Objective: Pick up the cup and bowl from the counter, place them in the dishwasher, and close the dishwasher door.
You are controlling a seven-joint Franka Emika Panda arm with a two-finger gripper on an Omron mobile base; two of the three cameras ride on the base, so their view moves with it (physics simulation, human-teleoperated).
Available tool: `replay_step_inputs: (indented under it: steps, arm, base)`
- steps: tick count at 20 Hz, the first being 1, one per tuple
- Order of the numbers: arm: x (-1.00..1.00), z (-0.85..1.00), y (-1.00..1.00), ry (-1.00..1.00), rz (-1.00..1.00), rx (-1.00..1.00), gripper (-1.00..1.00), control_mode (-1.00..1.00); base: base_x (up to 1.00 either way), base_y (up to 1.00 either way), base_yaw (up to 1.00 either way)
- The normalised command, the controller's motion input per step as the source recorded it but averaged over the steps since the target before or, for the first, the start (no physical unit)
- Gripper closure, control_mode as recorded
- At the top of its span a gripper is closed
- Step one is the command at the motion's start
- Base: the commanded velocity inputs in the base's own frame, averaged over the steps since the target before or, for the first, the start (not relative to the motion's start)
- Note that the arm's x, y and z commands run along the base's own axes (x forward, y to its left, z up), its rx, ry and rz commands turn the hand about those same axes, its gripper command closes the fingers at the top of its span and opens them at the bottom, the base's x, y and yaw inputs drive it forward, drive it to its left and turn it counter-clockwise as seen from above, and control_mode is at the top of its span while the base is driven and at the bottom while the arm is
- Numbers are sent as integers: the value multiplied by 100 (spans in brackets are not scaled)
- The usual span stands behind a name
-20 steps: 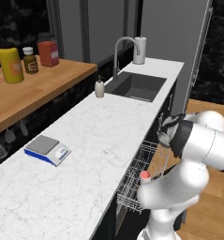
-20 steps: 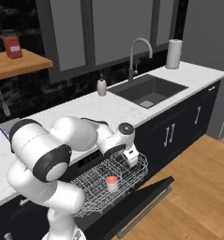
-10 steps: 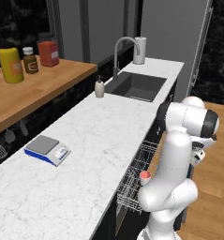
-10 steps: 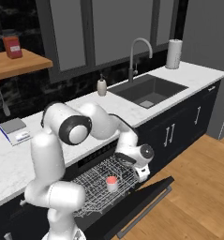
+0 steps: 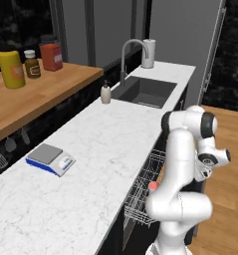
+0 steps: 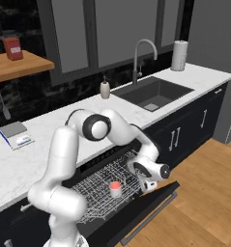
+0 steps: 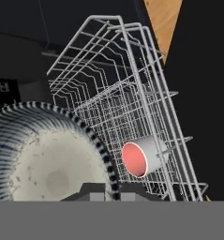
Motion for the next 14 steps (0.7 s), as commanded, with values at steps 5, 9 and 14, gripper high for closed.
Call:
replay_step_inputs:
  steps: [5,9,14]
  arm:
    - [71,-18,11,6,0,0,100,-100]
    - [78,-55,52,7,0,0,100,-100]
    - [57,-69,13,3,0,0,100,-100]
  base:
    - [0,0,0]
    - [0,0,0]
    - [0,0,0]
